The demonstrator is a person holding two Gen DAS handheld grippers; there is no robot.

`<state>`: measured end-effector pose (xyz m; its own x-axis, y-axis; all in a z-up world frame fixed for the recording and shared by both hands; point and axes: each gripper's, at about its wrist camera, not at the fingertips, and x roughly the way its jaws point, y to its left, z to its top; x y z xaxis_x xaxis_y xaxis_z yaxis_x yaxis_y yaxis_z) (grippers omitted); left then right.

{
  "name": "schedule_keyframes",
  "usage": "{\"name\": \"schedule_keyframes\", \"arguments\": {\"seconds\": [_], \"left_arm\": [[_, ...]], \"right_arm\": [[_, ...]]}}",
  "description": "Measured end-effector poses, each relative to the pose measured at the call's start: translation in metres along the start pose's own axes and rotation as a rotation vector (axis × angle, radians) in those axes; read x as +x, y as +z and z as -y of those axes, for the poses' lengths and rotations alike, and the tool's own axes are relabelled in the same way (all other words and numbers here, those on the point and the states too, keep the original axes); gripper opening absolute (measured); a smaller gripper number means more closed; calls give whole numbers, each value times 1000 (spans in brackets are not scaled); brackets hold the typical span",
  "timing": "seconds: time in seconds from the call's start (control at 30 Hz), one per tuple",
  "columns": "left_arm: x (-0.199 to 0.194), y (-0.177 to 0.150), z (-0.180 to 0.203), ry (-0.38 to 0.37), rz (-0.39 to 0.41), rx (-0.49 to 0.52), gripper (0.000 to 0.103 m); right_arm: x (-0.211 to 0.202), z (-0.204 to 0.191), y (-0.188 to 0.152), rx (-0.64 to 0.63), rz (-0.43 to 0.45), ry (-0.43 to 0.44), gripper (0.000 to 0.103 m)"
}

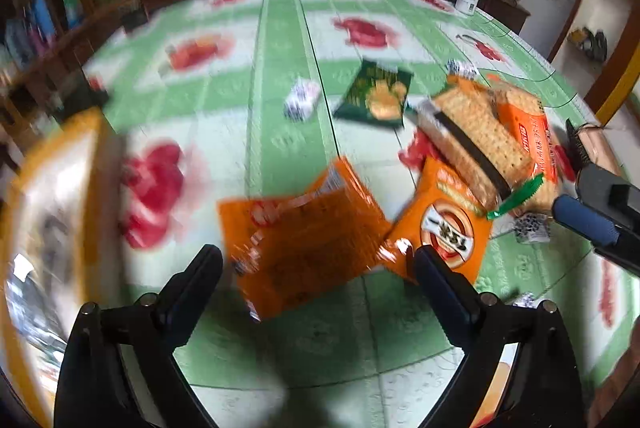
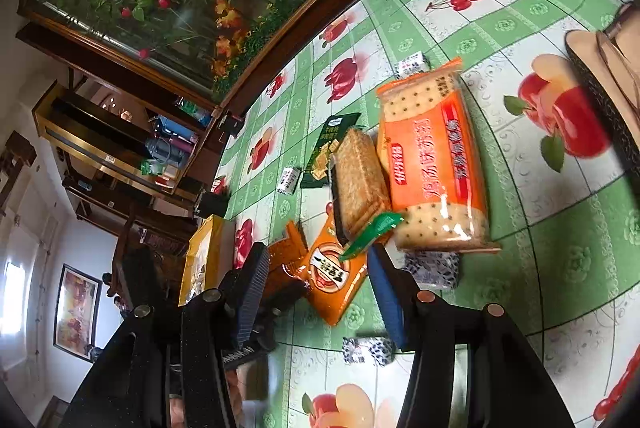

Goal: Organize snacks
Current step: 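Lower the left gripper onto the flat orange snack bag and grasp it, then grasp the white-and-blue wrapped candy with the right gripper while the left gripper lifts the orange bag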

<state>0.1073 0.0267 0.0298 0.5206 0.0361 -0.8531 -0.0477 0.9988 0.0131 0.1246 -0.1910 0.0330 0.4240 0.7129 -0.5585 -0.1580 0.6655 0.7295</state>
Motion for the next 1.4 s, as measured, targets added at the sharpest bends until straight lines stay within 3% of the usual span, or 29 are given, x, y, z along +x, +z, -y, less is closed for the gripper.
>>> {"name": "schedule_keyframes", "arguments": {"seconds": [0.07, 0.17, 0.33, 0.37, 0.47, 0.5, 0.53, 0.77, 0.9, 0.93, 0.97, 1.03, 1.2, 1.27, 1.33, 1.37, 1.4], "left_arm": [[2, 7, 2, 13, -14, 32, 96], [21, 13, -1, -18, -107, 7, 96], [28, 9, -8, -38, -43, -53, 94], [25, 5, -7, -32, -21, -49, 90], [16, 0, -15, -46, 30, -93, 61], [14, -1, -18, -57, 35, -107, 56], [12, -3, -21, -65, 45, -118, 40], [1, -22, -17, -75, 145, -143, 33], [-5, -20, -27, -159, 162, -188, 34], [-4, -19, -30, -160, 166, -197, 41], [-2, -19, -32, -167, 160, -207, 55], [7, -18, -38, -189, 136, -231, 69], [10, -15, -40, -173, 160, -245, 70], [12, -13, -38, -141, 165, -225, 42], [12, -12, -38, -127, 177, -221, 32], [11, -12, -37, -120, 179, -214, 16], [11, -12, -36, -111, 176, -203, 5]], "right_arm": [[0, 1, 1, 6, 2, 1, 57], [-1, 1, 2, 2, 3, 2, 57], [0, -1, 2, 0, 1, 6, 57], [0, 0, 2, 0, 0, 8, 57], [0, -3, 0, -9, -7, 13, 57], [1, -5, -1, -14, -10, 12, 57], [2, -6, -2, -18, -14, 11, 57], [9, -7, -27, -93, -78, -10, 57], [12, -2, -39, -141, -100, -94, 57], [13, -2, -40, -151, -104, -103, 57], [15, -4, -41, -173, -108, -122, 57], [17, -12, -44, -230, -101, -178, 57], [26, -25, -54, -348, -110, -268, 57], [30, -28, -58, -384, -119, -294, 57], [34, -35, -65, -456, -116, -348, 57], [35, -38, -69, -486, -112, -369, 53], [38, -41, -73, -523, -109, -403, 39]]}}
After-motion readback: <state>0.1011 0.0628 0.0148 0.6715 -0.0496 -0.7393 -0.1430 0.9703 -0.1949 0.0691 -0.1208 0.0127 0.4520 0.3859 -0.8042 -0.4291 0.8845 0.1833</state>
